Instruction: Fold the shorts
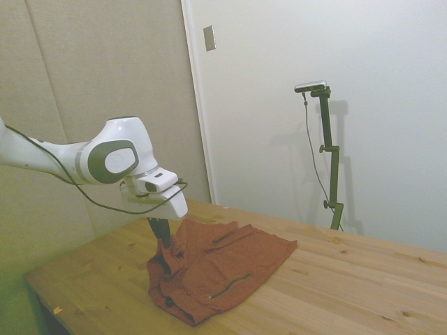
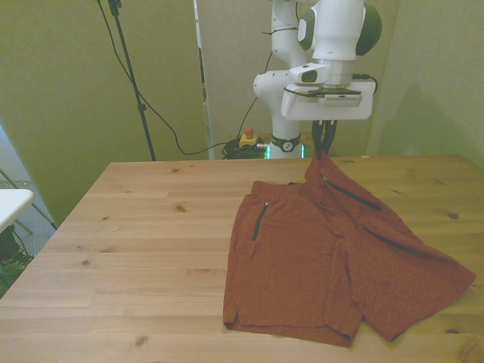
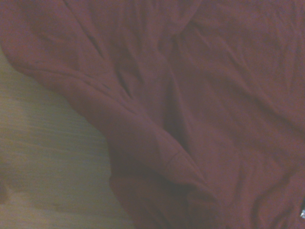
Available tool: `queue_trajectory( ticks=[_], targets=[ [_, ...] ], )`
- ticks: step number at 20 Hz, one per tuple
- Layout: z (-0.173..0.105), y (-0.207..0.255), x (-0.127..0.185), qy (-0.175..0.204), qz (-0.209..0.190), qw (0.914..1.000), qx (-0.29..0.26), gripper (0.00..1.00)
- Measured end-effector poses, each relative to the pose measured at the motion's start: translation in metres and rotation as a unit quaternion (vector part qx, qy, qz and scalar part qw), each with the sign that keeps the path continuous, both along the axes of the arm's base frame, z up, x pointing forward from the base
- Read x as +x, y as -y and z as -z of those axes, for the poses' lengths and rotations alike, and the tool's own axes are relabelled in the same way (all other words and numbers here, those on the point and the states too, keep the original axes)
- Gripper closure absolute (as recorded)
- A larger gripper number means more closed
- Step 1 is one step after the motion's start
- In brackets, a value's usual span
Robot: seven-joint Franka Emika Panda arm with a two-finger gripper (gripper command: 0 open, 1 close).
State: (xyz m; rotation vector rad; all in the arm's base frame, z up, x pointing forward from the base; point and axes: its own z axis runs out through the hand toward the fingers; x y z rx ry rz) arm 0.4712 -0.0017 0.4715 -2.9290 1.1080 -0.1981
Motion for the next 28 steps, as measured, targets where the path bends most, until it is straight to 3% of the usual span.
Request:
queue_trajectory(
  ticks=[5,13,18,23,24,28],
  targets=[
    [-0.012,0.015,0.007,-0.015,0.001,0.9994,0.03,1.0],
    [-0.048,0.057,-0.014,0.001,0.023,0.9991,0.035,1.0],
    [-0.028,0.104,-0.028,-0.011,0.039,0.997,0.066,1.0],
    [0.011,0.144,-0.031,-0.027,0.05,0.9917,0.115,1.0],
    [0.022,0.153,-0.029,-0.028,0.052,0.9905,0.124,0.0],
    [0.061,0.181,-0.022,-0.039,0.041,0.9839,0.169,0.0]
  ],
)
